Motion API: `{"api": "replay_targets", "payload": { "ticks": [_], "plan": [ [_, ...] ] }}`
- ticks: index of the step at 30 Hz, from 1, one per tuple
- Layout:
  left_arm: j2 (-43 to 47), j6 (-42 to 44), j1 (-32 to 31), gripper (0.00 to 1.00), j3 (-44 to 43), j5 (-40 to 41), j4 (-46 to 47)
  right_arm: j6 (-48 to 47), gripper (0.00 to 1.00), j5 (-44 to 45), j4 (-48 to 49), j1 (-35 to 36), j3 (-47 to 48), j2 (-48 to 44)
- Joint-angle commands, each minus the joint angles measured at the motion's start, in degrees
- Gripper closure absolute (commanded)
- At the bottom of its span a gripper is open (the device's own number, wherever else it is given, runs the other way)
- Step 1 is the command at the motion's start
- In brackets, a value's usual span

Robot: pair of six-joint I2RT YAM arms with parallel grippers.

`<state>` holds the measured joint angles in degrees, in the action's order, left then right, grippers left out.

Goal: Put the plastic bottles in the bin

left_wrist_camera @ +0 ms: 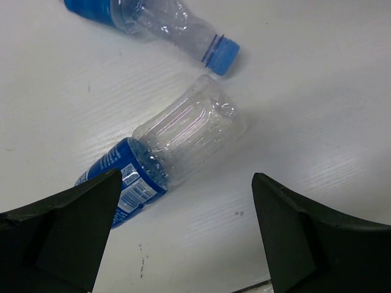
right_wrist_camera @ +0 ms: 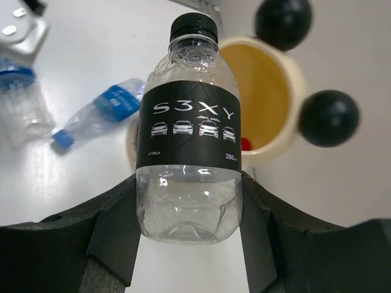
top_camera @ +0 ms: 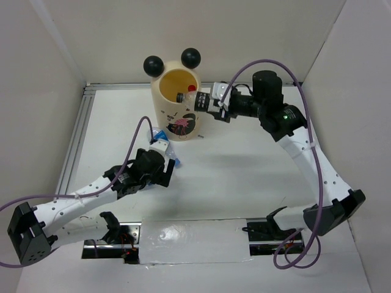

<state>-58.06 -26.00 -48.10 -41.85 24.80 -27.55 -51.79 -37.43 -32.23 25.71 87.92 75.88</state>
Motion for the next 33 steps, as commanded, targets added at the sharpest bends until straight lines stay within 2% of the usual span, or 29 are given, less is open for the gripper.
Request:
{"api": "replay_targets", "payload": {
  "ticks": [1,3,7,12,13,16,18,20,21,24,25,27,28,31,33],
  "plan": [
    [-1.0,8.1,-0.2,0.0,-3.0,-3.3,2.0,3.8,0.68,12.7,-1.3,2.5,5.1,4.8],
    [-1.5,8.9,-0.2,0.0,-3.5,-3.3,2.0,2.9,0.68,16.2,-2.1,3.9,8.3,7.4],
    [-0.8,9.5,-0.2,0.0,-3.5,-1.9,2.0,-0.4,0.68,23.4,-10.5,7.4,24.3,19.9],
    [1.9,9.5,-0.2,0.0,-2.4,-1.4,2.0,-3.6,0.68,32.4,-15.3,10.4,37.3,29.1],
    [1.9,9.5,-0.8,0.0,-2.4,-1.4,2.0,-5.2,0.67,35.4,-19.8,11.6,41.8,32.2],
    [1.9,10.0,-0.8,0.0,-2.4,-1.4,2.0,-7.3,0.67,38.2,-22.8,13.0,46.7,35.6],
    [1.3,10.7,-0.8,0.0,-2.4,-1.4,2.0,-8.8,0.63,40.0,-23.7,14.4,46.8,36.1],
    [1.3,11.4,-1.3,0.0,-2.4,-1.4,2.0,-11.6,0.57,42.0,-21.8,15.6,43.8,35.2],
    [1.3,12.0,-1.3,0.0,-2.4,-1.4,2.5,-12.3,0.47,43.1,-20.9,17.0,42.6,34.6],
    [0.1,12.6,-1.3,0.0,-2.4,-0.9,2.5,-13.5,0.35,45.2,-19.8,18.1,42.1,35.8],
    [0.1,13.2,-1.3,0.0,-2.4,-0.9,2.5,-13.0,0.27,45.3,-19.3,18.1,43.1,36.5],
    [0.1,13.8,-1.3,0.0,-2.4,0.4,3.1,-11.3,0.23,45.3,-18.7,18.1,45.0,38.6],
    [0.6,14.7,-1.8,0.0,-2.4,0.4,3.8,-10.6,0.15,45.3,-17.5,18.1,45.0,38.6],
    [1.8,17.0,-1.8,0.0,-1.1,1.0,4.6,-7.7,0.05,46.5,-13.7,18.1,45.0,39.3],
    [2.7,18.5,-1.8,0.0,-0.1,1.0,5.2,-7.1,0.02,46.5,-12.3,18.1,45.5,39.3]
  ]
}}
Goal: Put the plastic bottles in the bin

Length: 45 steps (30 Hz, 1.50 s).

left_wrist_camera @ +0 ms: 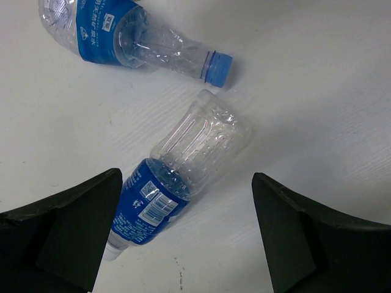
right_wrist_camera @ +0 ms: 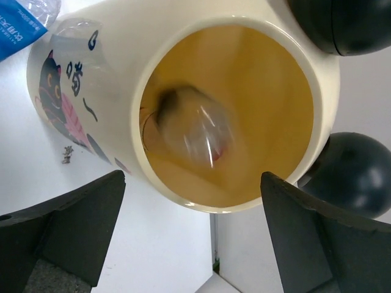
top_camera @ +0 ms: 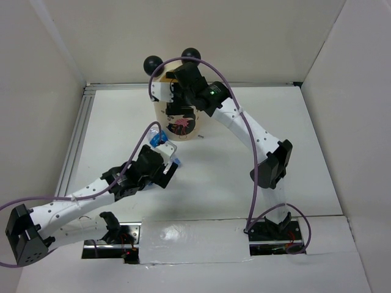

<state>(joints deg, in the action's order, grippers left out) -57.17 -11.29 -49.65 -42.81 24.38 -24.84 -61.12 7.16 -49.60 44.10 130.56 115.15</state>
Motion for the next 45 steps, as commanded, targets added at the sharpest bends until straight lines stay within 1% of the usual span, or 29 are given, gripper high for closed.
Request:
{"api": "replay_targets", "payload": {
  "ticks": [1,5,7,9,10,12,15,17,19,20,22,24,26,27,28,29,31,32,33,34,35,36,37,40,41,42,43,44,45],
  "plan": [
    [2.8,4.5,-0.3,0.0,0.9,1.4,3.4,2.8,0.01,1.9,5.0,-0.2,2.9,0.0],
    [5.0,8.5,-0.8,0.0,3.1,0.7,5.9,5.7,0.01,-0.3,6.2,-2.6,2.2,-3.0],
    [5.0,10.0,-0.8,0.0,4.6,-0.4,6.6,9.5,0.02,-1.8,6.2,-4.7,2.2,-5.5],
    [4.4,11.1,-0.8,0.0,5.4,-1.7,7.3,15.6,0.02,-5.3,6.2,-7.1,2.2,-8.4],
    [4.3,11.9,-0.8,0.0,5.4,-2.3,8.0,17.8,0.02,-6.8,6.2,-10.3,1.4,-9.6],
    [1.4,13.0,-0.8,0.0,5.9,-4.0,8.7,22.6,0.02,-13.9,3.9,-14.5,0.1,-11.4],
    [-2.8,14.9,-0.8,0.0,5.2,-4.7,9.7,23.9,0.02,-22.8,2.1,-22.4,-6.4,-15.8],
    [-7.9,16.6,-0.8,0.0,4.6,-4.7,11.6,23.9,0.04,-27.6,2.1,-27.0,-13.8,-20.2],
    [-11.7,18.2,-0.2,0.0,4.0,-5.6,14.3,23.9,0.04,-30.5,4.4,-29.7,-21.8,-25.0],
    [-15.7,18.8,0.3,0.0,3.4,-6.6,15.0,23.9,0.04,-31.6,5.1,-31.5,-24.3,-26.5],
    [-19.5,19.4,1.5,0.02,1.8,-6.6,15.8,23.9,0.04,-34.4,5.7,-32.8,-29.4,-29.9],
    [-23.6,18.6,2.2,0.13,-1.3,-7.6,14.0,24.5,0.04,-36.2,6.2,-34.1,-31.5,-31.4],
    [-23.6,17.9,2.2,0.26,-2.1,-8.8,12.6,24.5,0.04,-37.7,6.2,-35.1,-34.0,-33.1],
    [-23.6,17.0,2.2,0.37,-2.9,-8.8,12.6,24.5,0.04,-38.9,6.8,-36.3,-34.8,-33.8],
    [-21.3,17.0,2.2,0.54,-3.4,-8.8,12.1,24.5,0.04,-39.6,6.8,-37.1,-35.6,-34.3],
    [-19.8,16.5,2.2,0.61,-4.5,-8.8,10.7,24.5,0.04,-41.1,6.8,-38.5,-37.2,-35.2],
    [-14.8,15.9,0.9,0.89,-6.4,-9.4,8.4,24.5,0.04,-42.6,6.8,-40.0,-38.9,-35.7],
    [-13.2,14.6,0.3,0.96,-7.9,-9.4,6.8,24.5,0.04,-43.4,6.8,-41.5,-40.5,-36.6],
    [-11.3,14.5,-1.2,0.97,-11.8,-9.4,3.3,24.0,0.04,-44.9,6.8,-42.3,-41.3,-37.4],
    [-9.5,13.9,-1.9,0.97,-13.9,-11.7,2.4,23.9,0.04,-45.7,6.8,-43.1,-42.2,-37.5],
    [-5.6,13.4,-2.6,0.99,-16.1,-13.5,1.8,23.4,0.04,-46.4,6.8,-44.5,-43.9,-38.2],
    [-4.0,13.4,-2.6,0.99,-20.6,-15.1,1.8,23.4,0.04,-48.0,6.8,-45.2,-44.9,-38.8],
    [-2.6,13.4,-3.3,0.99,-22.6,-16.5,3.3,23.4,0.04,-48.9,6.3,-45.9,-45.9,-38.8],
    [-0.2,15.0,-3.3,1.0,-25.7,-16.7,12.1,20.6,0.05,-52.8,6.3,-47.6,-52.0,-40.7],
    [-0.2,16.2,-3.3,1.0,-25.7,-16.0,20.5,20.6,0.06,-53.3,7.5,-47.6,-54.0,-41.3],
    [-1.5,18.7,-3.3,1.0,-25.7,-14.2,25.8,18.6,0.09,-54.6,8.2,-47.6,-58.2,-42.6],
    [-2.7,19.8,-2.5,1.0,-25.7,-13.4,31.1,17.2,0.14,-55.5,8.8,-47.6,-60.4,-43.4],
    [-4.2,21.6,-1.3,1.0,-25.7,-13.4,40.4,15.0,0.28,-56.1,10.1,-47.6,-64.2,-44.8],
    [-5.9,22.6,-0.5,1.0,-25.7,-12.9,44.8,14.2,0.4,-56.1,10.1,-47.6,-65.7,-45.4]
  ]
}}
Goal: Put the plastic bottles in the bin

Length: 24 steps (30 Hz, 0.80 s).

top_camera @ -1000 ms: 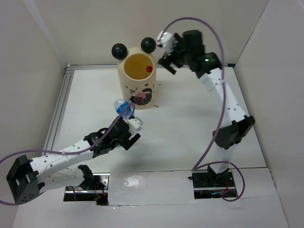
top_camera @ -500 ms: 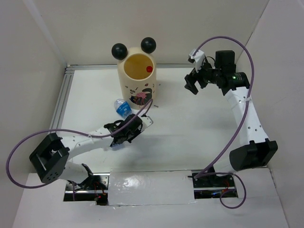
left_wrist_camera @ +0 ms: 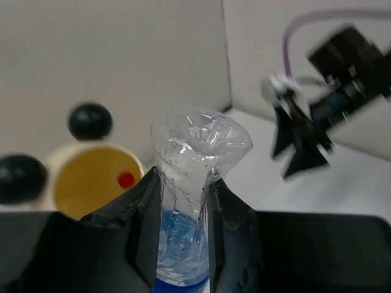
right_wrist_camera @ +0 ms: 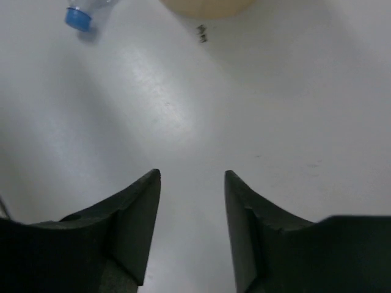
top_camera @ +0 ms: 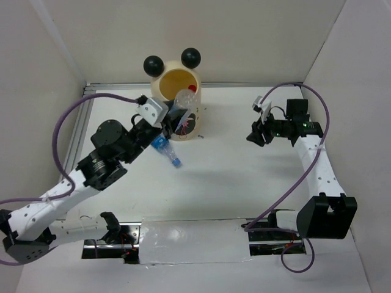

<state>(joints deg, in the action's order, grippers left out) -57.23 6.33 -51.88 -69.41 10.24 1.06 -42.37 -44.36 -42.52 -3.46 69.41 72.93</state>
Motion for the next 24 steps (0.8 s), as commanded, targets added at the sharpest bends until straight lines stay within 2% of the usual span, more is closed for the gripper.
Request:
{"api": "replay_targets", "payload": {
  "ticks": [1,2,3,5,7,12,15,16,18,20,22,24],
  "plan": [
    [-9.8,5.5,1.7,1.0,-0.5,2.1,23.0,-4.6,0.51,-5.3,3.8,-0.1,-5.7,-3.1],
    [-12.0,6.1,2.7,1.0,-1.6,2.1,25.9,-5.2,0.59,-5.3,3.9,-0.1,-6.7,-3.7],
    [-14.3,6.7,4.0,1.0,-3.4,3.3,31.4,-6.5,0.74,-6.0,3.9,-0.1,-8.0,-3.8],
    [-18.2,6.7,5.3,1.0,-4.1,5.2,37.5,-7.0,0.81,-6.0,3.9,-0.1,-8.9,-3.8],
    [-23.3,6.7,7.2,1.0,-6.1,7.8,45.6,-7.6,0.83,-6.6,3.9,-0.6,-9.8,-3.8],
    [-30.6,7.8,10.3,1.0,-9.7,11.1,53.1,-8.7,0.83,-6.6,4.4,-1.3,-11.9,-4.3],
    [-31.9,5.3,12.6,1.0,-11.0,10.6,52.4,-9.3,0.83,-6.6,3.8,-2.3,-11.9,-4.3],
    [-31.9,1.7,14.3,0.99,-11.6,8.6,51.3,-10.0,0.83,-6.6,3.2,-2.9,-12.5,-3.6],
    [-31.3,0.3,14.3,0.99,-11.6,7.6,50.5,-10.0,0.83,-6.6,3.1,-2.9,-12.5,-3.6],
    [-29.5,-4.7,15.1,0.99,-12.2,4.3,47.7,-10.5,0.83,-6.6,3.1,-3.4,-12.5,-3.0],
    [-29.0,-6.4,15.7,0.99,-12.7,0.9,46.0,-11.1,0.83,-6.1,2.6,-3.9,-13.1,-2.3],
    [-30.3,-4.0,15.1,0.99,-12.7,1.7,47.6,-11.1,0.83,-6.1,3.2,-3.9,-13.1,-1.7]
  ]
}}
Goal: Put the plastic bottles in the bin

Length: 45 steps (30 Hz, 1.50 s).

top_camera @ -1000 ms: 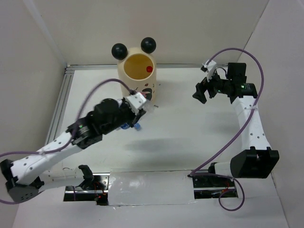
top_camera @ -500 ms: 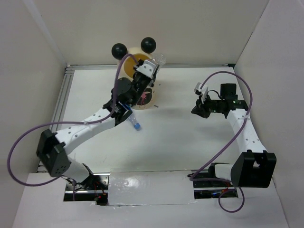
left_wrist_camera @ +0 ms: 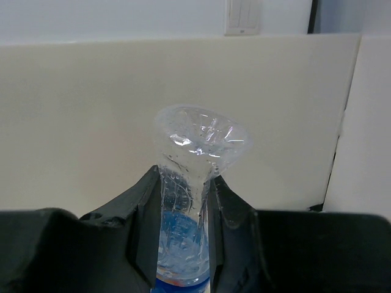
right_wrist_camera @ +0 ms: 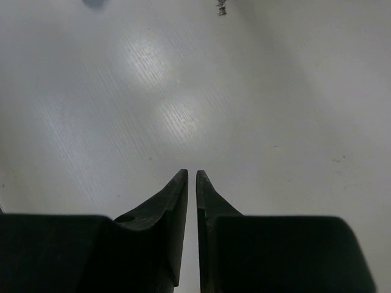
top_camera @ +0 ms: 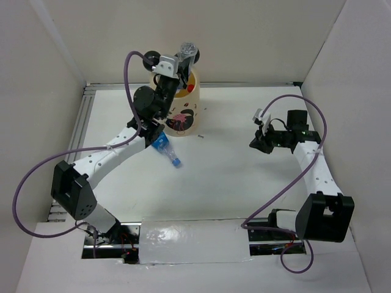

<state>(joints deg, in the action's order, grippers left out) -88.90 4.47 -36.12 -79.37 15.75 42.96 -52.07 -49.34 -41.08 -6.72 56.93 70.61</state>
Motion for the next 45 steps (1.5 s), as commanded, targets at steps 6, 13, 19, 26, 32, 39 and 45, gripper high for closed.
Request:
{"api": "replay_targets", "payload": {
  "ticks": [6,13,19,26,32,39,45],
  "plan": [
    [-6.3,-1.6,2.2,0.94,-3.9,0.4,8.4,-1.4,0.8,-2.2,1.8,-1.3,1.0,3.6],
    [-10.6,-0.9,3.2,0.54,-3.3,3.3,9.5,-7.3,0.52,-5.1,-2.5,-3.1,2.8,4.6],
    [-5.8,-1.0,1.0,0.01,-3.3,-0.2,7.6,-15.3,0.02,-8.1,-6.9,-3.1,3.5,5.2],
    [10.9,-2.3,-3.4,0.01,2.9,1.6,-2.2,-5.2,0.0,-10.1,-1.6,5.7,7.7,7.1],
    [36.4,-13.7,-1.9,0.43,22.0,16.0,-27.3,26.2,0.79,8.9,19.5,30.4,11.9,16.5],
    [60.8,-38.2,-1.3,0.4,40.0,17.9,-57.7,44.6,0.0,27.5,35.4,49.1,13.7,27.5],
    [71.5,-43.9,-1.3,0.31,43.0,19.2,-66.1,48.1,0.0,39.2,45.2,56.1,12.4,33.6]
  ]
}}
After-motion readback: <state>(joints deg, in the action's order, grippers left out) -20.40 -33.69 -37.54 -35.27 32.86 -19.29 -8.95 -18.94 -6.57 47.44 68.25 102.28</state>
